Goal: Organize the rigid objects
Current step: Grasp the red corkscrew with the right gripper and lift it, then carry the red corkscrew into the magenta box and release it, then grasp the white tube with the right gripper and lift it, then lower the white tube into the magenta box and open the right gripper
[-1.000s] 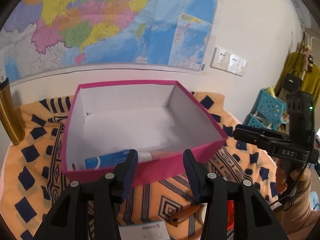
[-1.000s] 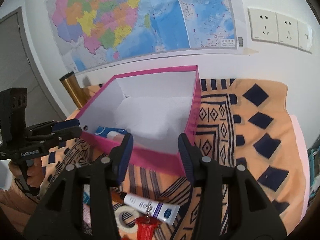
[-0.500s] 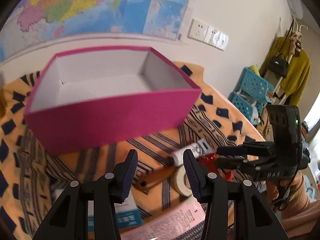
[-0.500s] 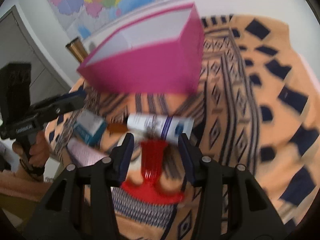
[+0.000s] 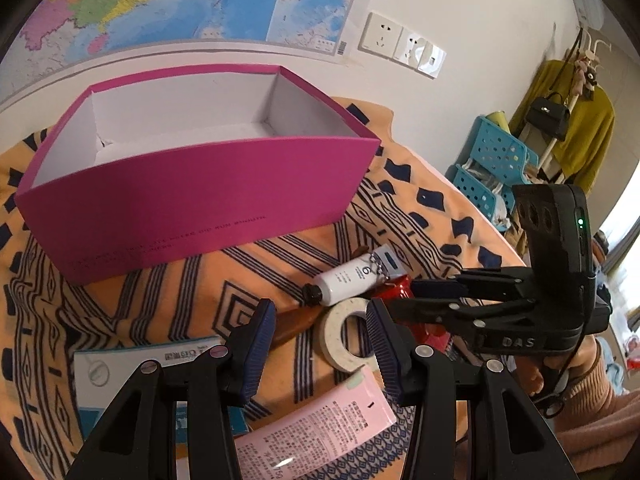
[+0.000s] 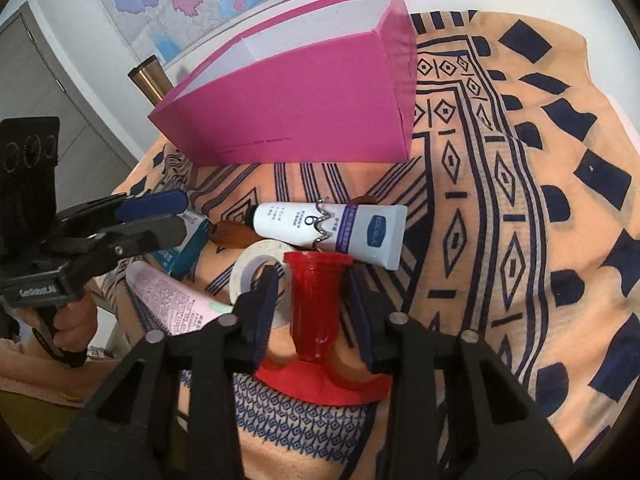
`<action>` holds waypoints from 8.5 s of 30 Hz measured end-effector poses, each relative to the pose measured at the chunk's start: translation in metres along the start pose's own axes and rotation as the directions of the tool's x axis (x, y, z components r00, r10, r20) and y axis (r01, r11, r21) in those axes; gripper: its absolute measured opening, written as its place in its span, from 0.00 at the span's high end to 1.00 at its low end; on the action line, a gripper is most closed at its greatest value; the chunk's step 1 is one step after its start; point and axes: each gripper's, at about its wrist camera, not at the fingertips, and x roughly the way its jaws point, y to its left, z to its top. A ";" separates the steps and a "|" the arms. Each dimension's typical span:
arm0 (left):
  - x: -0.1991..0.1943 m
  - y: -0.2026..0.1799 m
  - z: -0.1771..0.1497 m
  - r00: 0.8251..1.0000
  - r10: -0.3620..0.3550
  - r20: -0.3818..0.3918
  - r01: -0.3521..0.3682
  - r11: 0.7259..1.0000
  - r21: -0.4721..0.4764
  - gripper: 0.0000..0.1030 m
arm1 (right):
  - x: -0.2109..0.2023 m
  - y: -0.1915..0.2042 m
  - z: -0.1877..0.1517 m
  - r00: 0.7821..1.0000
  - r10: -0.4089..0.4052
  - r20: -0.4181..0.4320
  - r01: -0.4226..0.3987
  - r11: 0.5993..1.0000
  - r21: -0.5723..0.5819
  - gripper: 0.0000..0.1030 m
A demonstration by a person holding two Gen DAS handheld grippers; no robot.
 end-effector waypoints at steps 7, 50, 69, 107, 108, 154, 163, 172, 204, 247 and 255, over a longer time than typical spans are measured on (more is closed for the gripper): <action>0.005 -0.009 -0.004 0.999 -0.029 -0.025 0.029 0.999 0.023 0.53 | -0.003 0.004 -0.002 0.998 -0.059 0.017 0.059 0.998 -0.021 0.71; 0.002 -0.009 0.131 0.989 -0.026 0.144 0.003 0.988 0.157 0.76 | -0.046 0.043 0.165 0.958 0.059 0.279 -0.003 0.980 -0.197 0.74; 0.078 0.023 0.152 0.999 0.016 -0.028 -0.013 0.997 0.081 0.79 | 0.040 0.002 0.193 0.979 -0.161 0.128 0.175 0.978 -0.114 0.72; 0.020 0.007 0.007 0.999 0.028 -0.036 -0.027 1.000 0.011 0.61 | -0.005 -0.043 0.019 0.998 -0.046 0.050 0.040 0.993 0.115 0.57; 0.023 0.006 0.007 0.999 0.027 -0.041 -0.026 1.000 0.013 0.61 | -0.005 -0.044 0.018 0.998 -0.042 0.048 0.036 0.992 0.119 0.57; 0.057 0.000 0.014 0.995 0.009 -0.102 -0.010 1.000 -0.010 0.66 | 0.022 -0.047 0.030 0.996 0.085 0.022 -0.087 0.990 0.114 0.59; 0.059 0.009 0.013 0.993 0.020 -0.117 -0.024 0.999 -0.036 0.66 | 0.015 -0.059 0.032 1.000 0.019 0.022 -0.022 0.992 0.126 0.59; 0.067 0.012 0.022 0.991 0.023 -0.134 -0.032 0.998 -0.061 0.66 | 0.027 -0.062 0.057 1.000 -0.005 0.011 0.004 0.996 0.084 0.59; -0.002 -0.009 0.049 0.994 0.095 0.055 -0.094 0.995 -0.021 0.67 | -0.032 0.009 0.065 0.981 0.007 0.192 0.006 0.998 -0.068 0.57; -0.028 0.016 0.077 0.972 0.146 0.185 -0.149 0.989 0.003 0.56 | -0.044 0.008 0.096 0.970 -0.018 0.242 0.041 0.995 -0.090 0.54; -0.018 0.025 0.036 0.987 0.124 0.101 -0.122 0.992 -0.025 0.53 | -0.021 -0.012 0.042 0.994 -0.008 0.106 0.009 1.000 -0.004 0.54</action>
